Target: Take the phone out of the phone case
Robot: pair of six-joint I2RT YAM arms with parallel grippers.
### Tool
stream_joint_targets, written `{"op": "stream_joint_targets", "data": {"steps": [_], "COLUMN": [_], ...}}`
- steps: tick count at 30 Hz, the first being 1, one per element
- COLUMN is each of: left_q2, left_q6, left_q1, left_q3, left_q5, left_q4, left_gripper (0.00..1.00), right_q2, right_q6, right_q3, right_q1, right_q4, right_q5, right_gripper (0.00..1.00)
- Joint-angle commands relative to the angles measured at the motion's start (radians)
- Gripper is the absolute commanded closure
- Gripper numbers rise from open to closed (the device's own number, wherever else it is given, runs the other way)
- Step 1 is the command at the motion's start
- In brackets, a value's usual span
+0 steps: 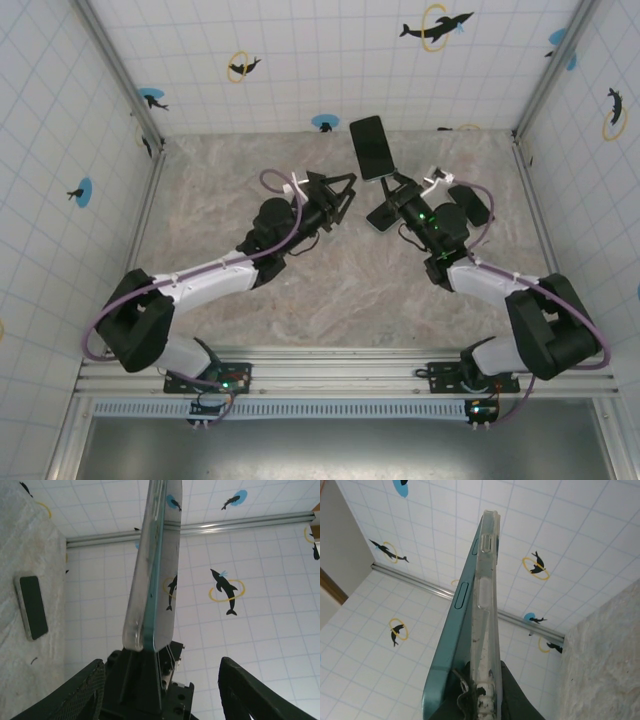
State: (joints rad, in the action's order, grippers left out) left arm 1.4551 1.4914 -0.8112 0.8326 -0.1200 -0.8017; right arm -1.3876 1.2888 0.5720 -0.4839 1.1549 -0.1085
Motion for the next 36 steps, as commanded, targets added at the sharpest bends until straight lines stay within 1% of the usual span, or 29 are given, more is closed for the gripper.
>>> {"op": "stream_joint_targets", "data": {"steps": [1, 5, 9, 17, 26, 36], "left_q2": [0.031, 0.094, 0.119, 0.146, 0.172, 0.173], "left_q6": [0.063, 0.116, 0.136, 0.154, 0.165, 0.171], "left_q1": [-0.044, -0.068, -0.068, -0.068, -0.066, -0.031], "left_q3": [0.046, 0.087, 0.091, 0.087, 0.079, 0.07], "left_q5": [0.087, 0.082, 0.09, 0.096, 0.078, 0.093], "left_q4": [-0.076, -0.151, -0.172, -0.193, -0.202, -0.222], "left_gripper": [0.41, 0.46, 0.49, 0.49, 0.48, 0.49], "right_q2": [0.001, 0.011, 0.021, 0.019, 0.022, 0.016], "right_q6": [-0.065, -0.094, -0.112, -0.098, -0.095, -0.103], "right_q3": [-0.019, -0.029, -0.034, -0.035, -0.047, -0.056], "right_q1": [-0.023, -0.03, -0.032, -0.033, -0.035, -0.045], "right_q4": [0.109, 0.102, 0.102, 0.129, 0.142, 0.188], "right_q5": [0.066, 0.071, 0.065, 0.057, 0.052, 0.028], "right_gripper": [0.99, 0.99, 1.0, 1.0, 1.0, 1.0]}}
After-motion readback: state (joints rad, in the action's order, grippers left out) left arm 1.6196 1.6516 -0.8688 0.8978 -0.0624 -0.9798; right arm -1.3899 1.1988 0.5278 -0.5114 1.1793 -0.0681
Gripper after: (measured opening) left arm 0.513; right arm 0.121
